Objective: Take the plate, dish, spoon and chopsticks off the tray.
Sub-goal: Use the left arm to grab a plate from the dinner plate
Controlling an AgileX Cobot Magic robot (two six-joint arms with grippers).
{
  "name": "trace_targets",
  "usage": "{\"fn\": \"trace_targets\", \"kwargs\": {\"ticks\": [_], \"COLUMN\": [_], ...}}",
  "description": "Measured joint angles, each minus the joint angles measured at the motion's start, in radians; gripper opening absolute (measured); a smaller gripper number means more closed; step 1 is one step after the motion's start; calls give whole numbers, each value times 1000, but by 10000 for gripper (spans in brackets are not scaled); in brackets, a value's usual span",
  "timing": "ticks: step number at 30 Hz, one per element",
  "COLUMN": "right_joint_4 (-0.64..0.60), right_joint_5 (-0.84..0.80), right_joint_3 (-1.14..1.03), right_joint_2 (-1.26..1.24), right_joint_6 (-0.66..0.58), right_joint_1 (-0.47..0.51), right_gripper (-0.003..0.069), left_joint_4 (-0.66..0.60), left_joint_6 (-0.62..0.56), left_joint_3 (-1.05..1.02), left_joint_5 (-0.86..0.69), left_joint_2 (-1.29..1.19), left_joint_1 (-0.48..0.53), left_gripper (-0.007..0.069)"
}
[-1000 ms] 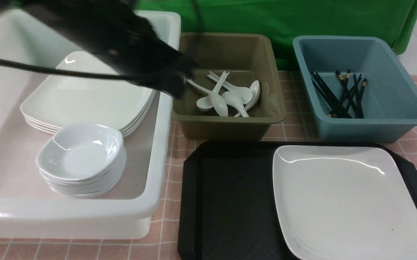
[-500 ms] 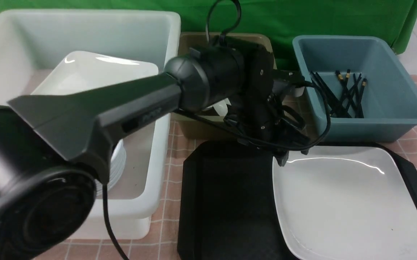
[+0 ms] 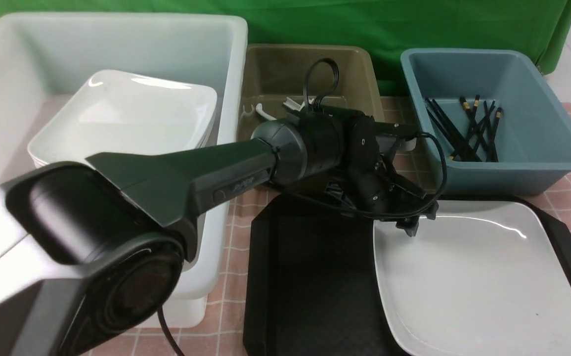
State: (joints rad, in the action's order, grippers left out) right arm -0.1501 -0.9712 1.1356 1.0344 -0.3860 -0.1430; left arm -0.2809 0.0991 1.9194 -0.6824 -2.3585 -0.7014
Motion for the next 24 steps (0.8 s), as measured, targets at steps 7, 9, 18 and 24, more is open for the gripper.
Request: {"fn": "trace_targets", "kwargs": {"ticks": [7, 9, 18, 24], "right_joint_4": [0, 0, -7, -89], "right_joint_5": [0, 0, 6, -10], "right_joint_3": [0, 0, 9, 93], "right_joint_2": [-1, -1, -1, -2], "right_joint_6": [0, 0, 0, -3], "right_joint_1": [0, 0, 0, 0], "right_gripper": [30, 30, 30, 30], "left_joint_4": [-28, -34, 16, 80], "left_joint_6": [10, 10, -67, -121], "left_joint_3": [4, 6, 6, 6], "left_joint_5": [41, 28, -134, -224], "left_joint_2": [-9, -8, 148, 307], "left_joint_1": [9, 9, 0, -1], "left_gripper": [141, 142, 48, 11]}}
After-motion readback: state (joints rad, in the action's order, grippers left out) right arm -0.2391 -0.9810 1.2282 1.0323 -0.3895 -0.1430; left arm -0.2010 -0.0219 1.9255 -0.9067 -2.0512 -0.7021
